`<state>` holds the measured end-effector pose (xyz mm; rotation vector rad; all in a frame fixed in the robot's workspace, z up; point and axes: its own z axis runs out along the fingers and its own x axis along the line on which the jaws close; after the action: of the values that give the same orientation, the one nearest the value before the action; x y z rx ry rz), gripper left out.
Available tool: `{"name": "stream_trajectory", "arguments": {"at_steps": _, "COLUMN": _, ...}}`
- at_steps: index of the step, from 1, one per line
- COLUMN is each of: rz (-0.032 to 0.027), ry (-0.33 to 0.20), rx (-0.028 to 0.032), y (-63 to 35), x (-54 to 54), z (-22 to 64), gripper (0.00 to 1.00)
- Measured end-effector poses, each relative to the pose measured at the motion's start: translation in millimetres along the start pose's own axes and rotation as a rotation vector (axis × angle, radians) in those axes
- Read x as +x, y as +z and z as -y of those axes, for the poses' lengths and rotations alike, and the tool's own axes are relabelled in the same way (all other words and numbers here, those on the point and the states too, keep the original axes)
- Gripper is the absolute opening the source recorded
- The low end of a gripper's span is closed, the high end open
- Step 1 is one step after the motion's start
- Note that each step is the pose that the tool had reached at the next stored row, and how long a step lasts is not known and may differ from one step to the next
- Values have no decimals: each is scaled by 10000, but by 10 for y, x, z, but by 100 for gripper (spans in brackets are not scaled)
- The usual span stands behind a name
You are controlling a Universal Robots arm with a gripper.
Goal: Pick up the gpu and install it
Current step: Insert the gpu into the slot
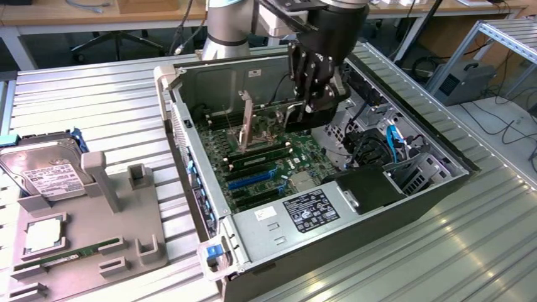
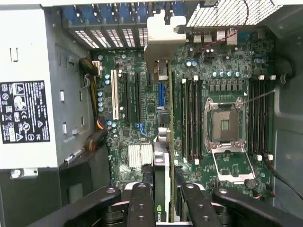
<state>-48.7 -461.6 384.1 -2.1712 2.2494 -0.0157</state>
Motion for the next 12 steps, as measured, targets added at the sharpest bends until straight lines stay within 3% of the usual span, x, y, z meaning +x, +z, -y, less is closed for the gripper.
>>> {"name": "stream_trajectory", "arguments": {"at_steps": 8, "rz": 1, "ry": -1, "rx": 0, "y": 196, "x": 2, "z": -42, "gripper": 27}}
{"name": "stream_trajectory", "arguments": {"at_steps": 12, "rz": 1, "ry": -1, "rx": 1, "y": 348, "x": 3, "z": -67, "gripper": 27}}
